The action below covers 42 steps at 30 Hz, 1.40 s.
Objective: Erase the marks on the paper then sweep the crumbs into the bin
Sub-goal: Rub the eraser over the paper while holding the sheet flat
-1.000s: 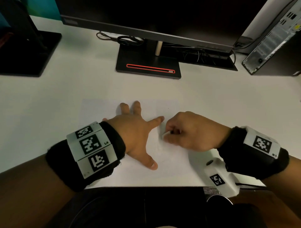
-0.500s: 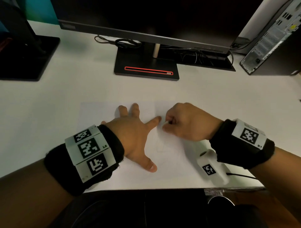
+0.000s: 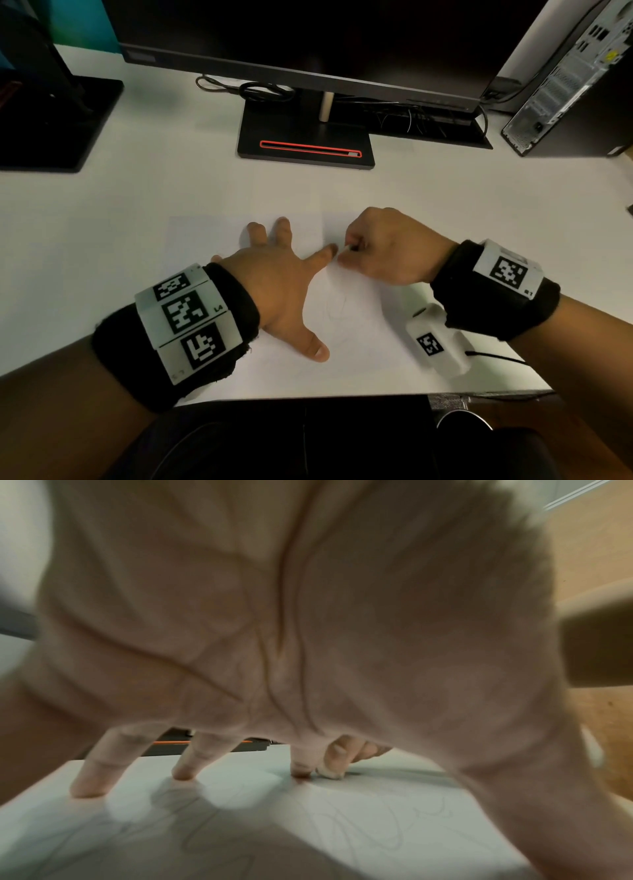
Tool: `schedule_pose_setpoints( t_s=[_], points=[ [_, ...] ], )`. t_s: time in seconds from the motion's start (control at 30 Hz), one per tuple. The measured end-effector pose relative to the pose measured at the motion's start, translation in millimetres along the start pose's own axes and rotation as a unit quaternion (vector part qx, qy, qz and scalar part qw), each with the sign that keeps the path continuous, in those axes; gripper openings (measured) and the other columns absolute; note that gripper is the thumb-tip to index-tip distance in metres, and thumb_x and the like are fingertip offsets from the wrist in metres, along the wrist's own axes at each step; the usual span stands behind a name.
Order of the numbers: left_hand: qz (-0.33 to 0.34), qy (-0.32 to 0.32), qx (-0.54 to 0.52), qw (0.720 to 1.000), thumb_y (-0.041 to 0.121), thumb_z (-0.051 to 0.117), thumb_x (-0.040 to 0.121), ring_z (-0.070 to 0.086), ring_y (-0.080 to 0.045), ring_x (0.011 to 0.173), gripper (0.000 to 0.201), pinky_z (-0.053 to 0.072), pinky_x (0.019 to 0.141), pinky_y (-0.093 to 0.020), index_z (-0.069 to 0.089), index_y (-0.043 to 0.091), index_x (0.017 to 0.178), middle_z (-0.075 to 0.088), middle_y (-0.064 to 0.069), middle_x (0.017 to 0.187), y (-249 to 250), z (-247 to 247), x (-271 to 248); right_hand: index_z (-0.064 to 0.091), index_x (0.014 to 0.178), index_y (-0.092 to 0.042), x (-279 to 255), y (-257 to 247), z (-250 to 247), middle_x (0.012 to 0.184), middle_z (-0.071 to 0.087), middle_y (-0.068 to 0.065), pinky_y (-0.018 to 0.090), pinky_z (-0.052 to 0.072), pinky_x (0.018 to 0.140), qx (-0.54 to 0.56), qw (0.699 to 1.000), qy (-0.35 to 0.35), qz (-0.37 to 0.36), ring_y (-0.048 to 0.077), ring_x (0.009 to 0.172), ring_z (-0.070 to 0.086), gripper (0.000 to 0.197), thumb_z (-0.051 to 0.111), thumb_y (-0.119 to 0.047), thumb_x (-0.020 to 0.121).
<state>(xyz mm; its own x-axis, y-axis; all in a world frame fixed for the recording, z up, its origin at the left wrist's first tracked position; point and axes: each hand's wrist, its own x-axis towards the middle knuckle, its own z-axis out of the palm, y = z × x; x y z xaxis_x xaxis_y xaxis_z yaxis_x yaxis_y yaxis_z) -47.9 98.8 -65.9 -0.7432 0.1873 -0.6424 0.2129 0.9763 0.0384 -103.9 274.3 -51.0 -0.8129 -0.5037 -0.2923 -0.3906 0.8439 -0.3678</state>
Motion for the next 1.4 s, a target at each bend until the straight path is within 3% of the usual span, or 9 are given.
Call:
schedule_pose_setpoints(
  t_s=[0.43,0.6,0.7,0.8,0.93,1.07,1.2,1.33,1.4],
  points=[
    [-0.001,0.000,0.009,1.000,0.090,0.069,0.049,-0.011,-0.048,0.144,0.139,0.043,0.102,-0.062,-0.028,0.058,0.143,-0.030,-0.010,0.158,1.1,-0.9,0.9,0.053,0.068,0.002,-17.4,-7.0,9.1,0.054,0.043,-0.003,0.026,0.035,0.052,0.006,0.999,-0.044,-0.023,0.012,0.051,0.037,0.037,0.064,-0.024,0.092],
    [-0.002,-0.004,0.004,1.000,0.089,0.070,0.051,-0.011,-0.047,0.144,0.139,0.042,0.103,-0.062,-0.028,0.057,0.144,-0.030,-0.009,0.158,1.2,-1.5,-0.6,0.059,0.072,0.002,-18.2,-5.2,11.5,0.066,0.057,0.017,0.033,0.041,0.054,-0.004,0.999,-0.035,-0.025,0.018,0.056,0.045,0.036,0.064,-0.027,0.092],
    [-0.002,-0.003,0.005,1.000,0.089,0.070,0.051,-0.012,-0.048,0.144,0.139,0.041,0.104,-0.063,-0.029,0.058,0.143,-0.031,-0.010,0.158,1.3,-1.6,0.6,0.054,0.070,0.003,-20.0,-5.1,11.5,0.061,0.047,0.011,0.030,0.036,0.053,0.002,0.999,-0.043,-0.024,0.016,0.055,0.039,0.038,0.064,-0.027,0.092],
    [-0.004,-0.008,0.003,1.000,0.089,0.071,0.051,-0.015,-0.049,0.144,0.139,0.039,0.105,-0.064,-0.028,0.057,0.144,-0.032,-0.010,0.158,1.7,-2.3,0.4,0.060,0.073,0.004,-16.7,1.3,6.2,0.065,0.055,0.013,0.033,0.040,0.056,0.007,1.000,-0.006,0.007,0.017,0.058,0.044,0.037,0.063,-0.028,0.092],
    [-0.001,-0.002,0.006,1.000,0.089,0.070,0.050,-0.012,-0.048,0.144,0.139,0.042,0.103,-0.063,-0.029,0.058,0.142,-0.031,-0.010,0.158,1.1,-0.4,0.7,0.057,0.073,0.002,-26.4,-7.6,13.6,0.060,0.050,0.008,0.029,0.038,0.053,0.008,0.998,-0.062,-0.033,0.014,0.053,0.039,0.036,0.064,-0.027,0.092],
    [-0.003,-0.005,0.005,1.000,0.089,0.070,0.051,-0.014,-0.047,0.145,0.138,0.042,0.103,-0.062,-0.028,0.058,0.143,-0.031,-0.009,0.157,0.8,-1.5,0.2,0.060,0.071,0.000,-17.5,0.1,8.3,0.064,0.058,0.013,0.029,0.039,0.054,0.015,1.000,0.012,0.012,0.016,0.055,0.045,0.034,0.063,-0.026,0.092],
    [0.001,-0.003,0.007,1.000,0.090,0.069,0.048,-0.011,-0.047,0.144,0.138,0.044,0.101,-0.062,-0.026,0.059,0.143,-0.028,-0.008,0.158,0.4,-0.9,0.9,0.054,0.065,-0.006,-21.3,-14.5,15.2,0.055,0.048,-0.003,0.020,0.037,0.050,0.023,0.998,-0.043,-0.037,0.011,0.051,0.041,0.032,0.064,-0.021,0.092],
    [-0.003,-0.006,0.005,1.000,0.090,0.069,0.049,-0.013,-0.047,0.144,0.138,0.041,0.104,-0.062,-0.028,0.058,0.143,-0.029,-0.008,0.158,0.6,-0.9,0.6,0.062,0.073,0.002,-14.0,-6.4,10.9,0.065,0.060,0.012,0.030,0.041,0.054,0.026,1.000,0.009,-0.004,0.017,0.056,0.047,0.032,0.063,-0.024,0.092],
    [0.000,-0.004,0.005,1.000,0.090,0.069,0.049,-0.011,-0.047,0.144,0.138,0.043,0.102,-0.063,-0.027,0.059,0.143,-0.028,-0.008,0.158,0.4,-0.7,0.6,0.060,0.070,-0.004,-18.2,-10.0,15.2,0.062,0.059,0.007,0.023,0.040,0.051,0.019,0.999,-0.022,-0.029,0.013,0.053,0.046,0.030,0.064,-0.023,0.092]
  ],
)
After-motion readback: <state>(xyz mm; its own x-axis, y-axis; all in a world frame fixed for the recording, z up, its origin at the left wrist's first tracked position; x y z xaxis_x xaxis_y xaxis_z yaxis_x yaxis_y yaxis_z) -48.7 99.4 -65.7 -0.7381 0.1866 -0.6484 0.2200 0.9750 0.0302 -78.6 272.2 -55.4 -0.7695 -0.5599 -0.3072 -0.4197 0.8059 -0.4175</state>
